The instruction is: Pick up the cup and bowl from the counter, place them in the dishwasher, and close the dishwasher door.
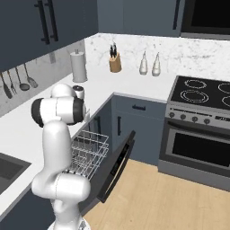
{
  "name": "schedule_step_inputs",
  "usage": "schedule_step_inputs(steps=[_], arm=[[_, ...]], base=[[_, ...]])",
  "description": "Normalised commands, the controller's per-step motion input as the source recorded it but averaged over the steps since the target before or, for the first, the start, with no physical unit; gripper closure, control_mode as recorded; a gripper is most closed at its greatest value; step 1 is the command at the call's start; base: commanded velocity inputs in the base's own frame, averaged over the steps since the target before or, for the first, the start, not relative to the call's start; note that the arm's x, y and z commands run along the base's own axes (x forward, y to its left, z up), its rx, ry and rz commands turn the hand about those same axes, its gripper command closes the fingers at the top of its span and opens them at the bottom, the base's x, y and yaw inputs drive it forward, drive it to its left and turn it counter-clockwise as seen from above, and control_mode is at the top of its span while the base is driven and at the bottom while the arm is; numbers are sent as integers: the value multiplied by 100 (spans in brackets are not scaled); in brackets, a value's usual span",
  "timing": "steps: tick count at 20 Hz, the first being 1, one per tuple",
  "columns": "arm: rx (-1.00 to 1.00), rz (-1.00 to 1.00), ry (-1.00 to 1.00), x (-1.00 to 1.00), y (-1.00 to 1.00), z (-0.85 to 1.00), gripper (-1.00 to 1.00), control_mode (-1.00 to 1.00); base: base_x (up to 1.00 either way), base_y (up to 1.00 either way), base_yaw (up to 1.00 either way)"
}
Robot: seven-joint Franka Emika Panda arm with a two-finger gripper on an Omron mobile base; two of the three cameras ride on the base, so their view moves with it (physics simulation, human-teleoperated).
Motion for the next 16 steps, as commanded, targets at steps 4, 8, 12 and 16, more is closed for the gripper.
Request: schedule_step_inputs(steps=[4, 8, 12, 16], arm=[[0, 0, 2, 0, 3, -23, 100, -100], [0, 0, 0, 0, 2, -22, 100, -100], [0, 0, 0, 1, 0, -19, 100, -100], [0, 0, -2, -7, 0, -8, 100, -100]], base=[[0, 0, 0], [0, 0, 0], [0, 0, 0], [0, 0, 0]])
